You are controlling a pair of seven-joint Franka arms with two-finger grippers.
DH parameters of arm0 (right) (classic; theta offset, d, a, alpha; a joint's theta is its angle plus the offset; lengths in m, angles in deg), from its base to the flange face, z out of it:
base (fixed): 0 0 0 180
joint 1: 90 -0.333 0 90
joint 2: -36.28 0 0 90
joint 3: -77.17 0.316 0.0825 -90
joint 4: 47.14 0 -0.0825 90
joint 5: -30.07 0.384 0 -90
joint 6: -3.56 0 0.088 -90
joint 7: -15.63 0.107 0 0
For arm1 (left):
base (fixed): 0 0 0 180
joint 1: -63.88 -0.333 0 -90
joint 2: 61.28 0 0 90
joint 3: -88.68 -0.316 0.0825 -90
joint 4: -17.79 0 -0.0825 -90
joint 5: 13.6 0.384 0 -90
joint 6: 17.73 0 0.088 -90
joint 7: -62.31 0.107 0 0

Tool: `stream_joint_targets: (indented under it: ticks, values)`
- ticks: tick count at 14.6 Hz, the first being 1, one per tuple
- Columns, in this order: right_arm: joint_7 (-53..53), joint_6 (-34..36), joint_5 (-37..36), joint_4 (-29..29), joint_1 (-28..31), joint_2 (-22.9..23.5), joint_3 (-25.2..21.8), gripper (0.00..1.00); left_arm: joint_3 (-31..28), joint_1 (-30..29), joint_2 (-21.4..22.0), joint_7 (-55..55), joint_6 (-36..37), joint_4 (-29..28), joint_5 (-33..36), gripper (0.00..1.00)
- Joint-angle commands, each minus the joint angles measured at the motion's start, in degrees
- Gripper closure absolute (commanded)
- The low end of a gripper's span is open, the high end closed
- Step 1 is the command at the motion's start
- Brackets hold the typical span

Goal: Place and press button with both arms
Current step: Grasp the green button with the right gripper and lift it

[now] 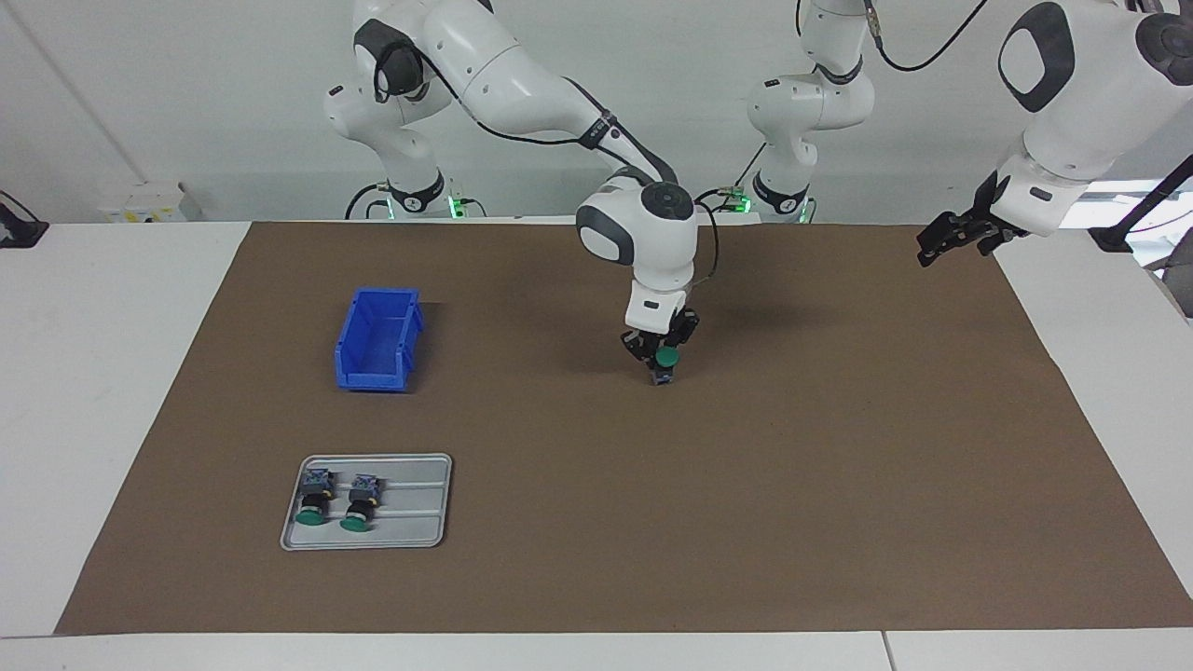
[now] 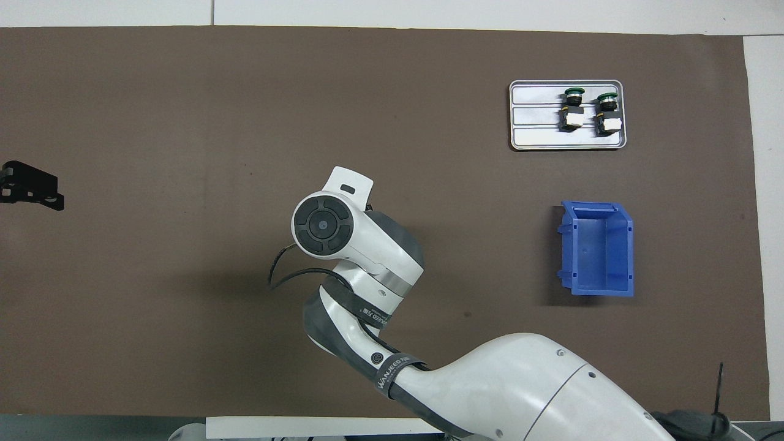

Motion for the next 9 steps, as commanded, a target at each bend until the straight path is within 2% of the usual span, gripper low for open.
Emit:
stream_joint_targets:
  ticks: [1, 6, 9]
  values:
    - [-1.1, 1.9, -1.1, 5.8, 8.3, -8.4, 0.7, 1.00, 0.0, -0.3, 1.6, 1.2, 0.9, -0.6, 1.1, 0.00]
    - [-6.5, 0.3, -0.2, 28.6, 20.7, -31.0, 1.0, 1.00, 0.2, 0.1, 1.6, 0.4, 0.7, -0.6, 0.7, 0.00]
    - [-26.6, 0.4, 10.7, 36.1, 31.1, -40.1, 0.4, 1.00, 0.2, 0.0, 1.6, 0.3, 0.6, -0.6, 0.1, 0.00]
